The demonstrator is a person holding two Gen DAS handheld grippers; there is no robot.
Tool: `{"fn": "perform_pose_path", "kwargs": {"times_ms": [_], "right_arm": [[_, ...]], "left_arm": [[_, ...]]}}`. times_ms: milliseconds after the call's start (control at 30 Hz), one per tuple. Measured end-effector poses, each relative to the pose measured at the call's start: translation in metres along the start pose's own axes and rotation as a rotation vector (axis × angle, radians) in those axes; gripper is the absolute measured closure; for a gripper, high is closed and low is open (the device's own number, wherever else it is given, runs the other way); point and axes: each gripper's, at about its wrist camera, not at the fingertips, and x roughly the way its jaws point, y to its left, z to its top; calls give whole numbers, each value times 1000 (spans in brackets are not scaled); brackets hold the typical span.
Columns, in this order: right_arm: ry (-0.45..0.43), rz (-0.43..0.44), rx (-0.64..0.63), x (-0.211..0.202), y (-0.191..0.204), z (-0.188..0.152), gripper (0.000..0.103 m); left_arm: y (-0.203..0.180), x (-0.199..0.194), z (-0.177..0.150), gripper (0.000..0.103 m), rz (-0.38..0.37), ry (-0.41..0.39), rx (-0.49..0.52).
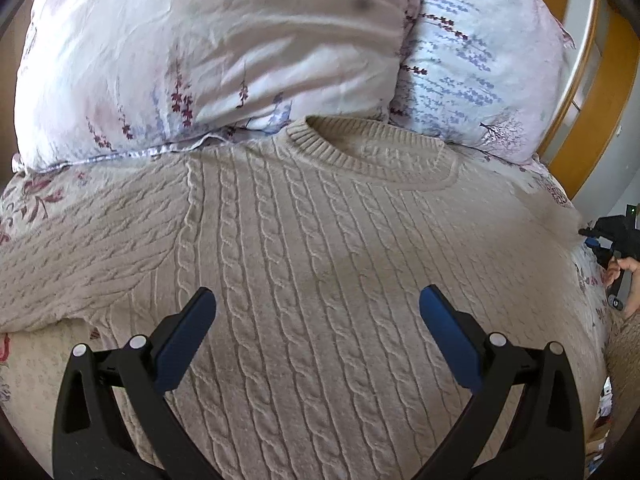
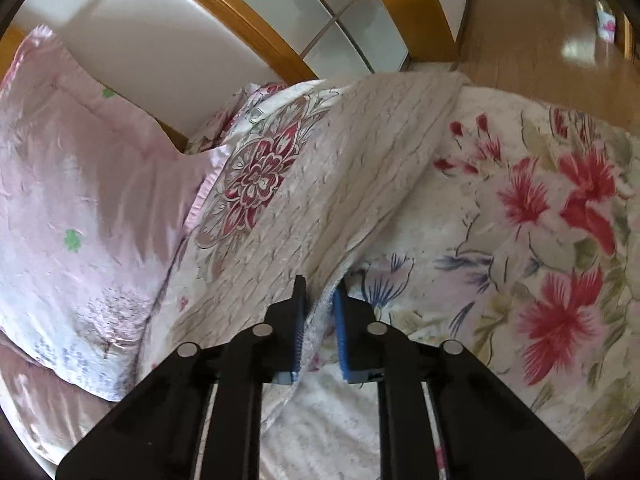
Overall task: Fold small clothes
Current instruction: 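Grasp the sweater sleeve cuff with the right gripper and lift it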
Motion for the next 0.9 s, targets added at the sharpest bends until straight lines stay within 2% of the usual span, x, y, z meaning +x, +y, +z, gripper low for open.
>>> {"fn": "perform_pose_path", "kwargs": {"times_ms": [67,200,400,500,533,600,733,800,867,900], "right_arm": [[-40,-4,-57,-6,11,-2,93],[-108,46,-171,-26,39,-8,93],[-116,224,-370,-59,96,-50,94],[-59,330,-489,-66,126,-93,94],[-15,365,-541,-65,137,-114,94],[42,396,-611,-56,152,-149,94],[203,346,-725,-26,166,-209,94],[242,326,-727,-16,169,-216,91],[276,338,-655,-11,164,-210,87],[292,363,-611,-13,157,-204,77]], "left_arm": [[2,1,1,2,-6,1,-14],[1,-3,2,2,-12,6,-8],[-3,-7,4,2,-40,-22,4],[1,-4,6,2,-79,12,-44],[4,-2,7,2,-102,29,-70],[7,-1,7,2,-128,42,-104],[10,-1,6,2,-151,38,-141],[12,-1,5,2,-167,45,-154],[15,-1,4,2,-195,52,-180],[17,-2,3,2,-210,54,-194]]}}
